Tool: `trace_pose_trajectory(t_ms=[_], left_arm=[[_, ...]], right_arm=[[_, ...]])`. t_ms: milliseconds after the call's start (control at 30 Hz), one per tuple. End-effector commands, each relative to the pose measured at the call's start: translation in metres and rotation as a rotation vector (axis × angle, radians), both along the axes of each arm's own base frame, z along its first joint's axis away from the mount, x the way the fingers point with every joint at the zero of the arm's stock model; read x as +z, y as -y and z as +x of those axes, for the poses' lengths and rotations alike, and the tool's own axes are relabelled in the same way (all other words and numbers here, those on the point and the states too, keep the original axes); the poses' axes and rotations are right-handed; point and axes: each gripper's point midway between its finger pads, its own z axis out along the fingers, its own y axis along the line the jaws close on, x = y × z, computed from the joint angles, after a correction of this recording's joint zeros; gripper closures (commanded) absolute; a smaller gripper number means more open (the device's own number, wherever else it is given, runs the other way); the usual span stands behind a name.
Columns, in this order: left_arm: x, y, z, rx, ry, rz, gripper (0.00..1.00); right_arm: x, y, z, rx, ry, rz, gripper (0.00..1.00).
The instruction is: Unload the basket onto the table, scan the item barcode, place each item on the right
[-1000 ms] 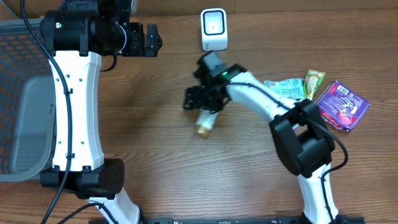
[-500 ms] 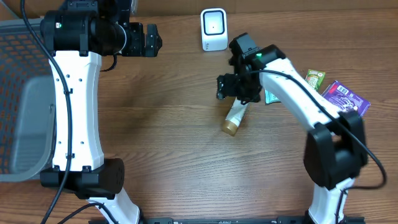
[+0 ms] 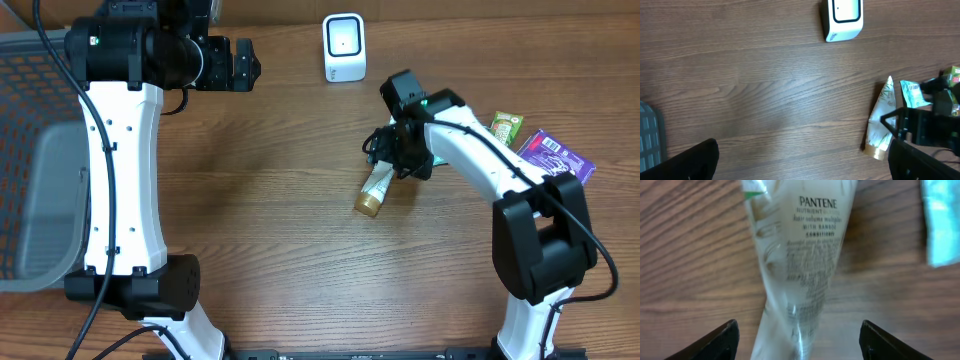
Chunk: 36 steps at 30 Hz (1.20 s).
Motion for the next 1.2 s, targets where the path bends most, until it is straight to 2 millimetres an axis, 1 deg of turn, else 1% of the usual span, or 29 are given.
trace_pose_trajectory(t_ms=[0, 33, 67, 200, 233, 333, 367, 467, 500, 533, 633, 667, 700, 767, 900, 1000, 1067, 1133, 1167], left_arm=[[0.007, 0.004, -0.001, 0.004, 0.016, -0.016, 0.00], [0.007, 0.004, -0.001, 0.004, 0.017, -0.016, 0.00], [0.007, 0.004, -0.001, 0.003, 0.017, -0.016, 0.00], [0.007, 0.004, -0.001, 0.004, 0.016, -0.016, 0.00], [0.007, 0.004, -0.001, 0.004, 0.016, -0.016, 0.00], [0.007, 0.004, -0.001, 0.004, 0.017, -0.016, 0.00], [0.007, 0.004, -0.001, 0.003, 0.017, -0.016, 0.00], [0.007, 0.004, -0.001, 0.004, 0.016, -0.016, 0.00], [0.007, 0.004, -0.001, 0.004, 0.016, -0.016, 0.00], [0.007, 0.004, -0.001, 0.004, 0.016, -0.016, 0.00], [0.007, 0.004, -0.001, 0.004, 0.017, -0.016, 0.00], [0.007, 0.004, -0.001, 0.004, 0.016, -0.016, 0.00], [0.007, 0.004, -0.001, 0.004, 0.016, -0.016, 0.00], [0.007, 0.004, -0.001, 0.004, 0.016, -0.016, 0.00], [0.007, 0.004, -0.001, 0.003, 0.016, -0.016, 0.00], [0.007, 0.004, -0.001, 0.003, 0.016, -0.016, 0.00], [0.007, 0.004, -0.001, 0.003, 0.017, -0.016, 0.00], [0.007, 0.004, -0.001, 0.003, 0.016, -0.016, 0.01], [0.007, 0.004, -0.001, 0.004, 0.016, -0.016, 0.01]], right_arm=[[-0.019, -0.007, -0.006, -0.010, -0.012, 0.045, 0.23], [-0.023, -0.009, -0.006, -0.010, -0.008, 0.058, 0.23], [-0.025, -0.009, -0.006, -0.023, -0.005, 0.063, 0.28], [-0.030, -0.011, -0.004, -0.057, 0.010, 0.071, 0.65], [-0.030, -0.010, -0.003, -0.082, 0.011, 0.059, 0.69], [-0.030, -0.013, -0.005, -0.114, 0.008, 0.056, 0.72], [-0.030, -0.015, -0.007, -0.125, 0.002, 0.056, 0.75], [-0.031, -0.021, -0.014, -0.157, -0.021, 0.051, 0.77], [-0.031, -0.024, -0.017, -0.164, -0.025, 0.048, 0.76], [-0.031, -0.028, -0.020, -0.164, -0.028, 0.045, 0.72], [-0.029, -0.047, -0.029, -0.121, -0.025, 0.049, 0.49], [-0.025, -0.056, -0.032, -0.094, -0.020, 0.052, 0.41], [-0.021, -0.062, -0.032, -0.065, -0.010, 0.055, 0.37], [-0.013, -0.072, -0.031, 0.007, 0.012, 0.058, 0.34], [0.014, -0.084, -0.029, 0.155, 0.040, 0.045, 0.33], [0.031, -0.089, -0.027, 0.187, 0.048, 0.045, 0.33], [0.041, -0.095, -0.022, 0.203, 0.077, 0.059, 0.32], [0.047, -0.103, -0.012, 0.229, 0.127, 0.080, 0.27], [0.048, -0.104, -0.006, 0.246, 0.154, 0.084, 0.27]])
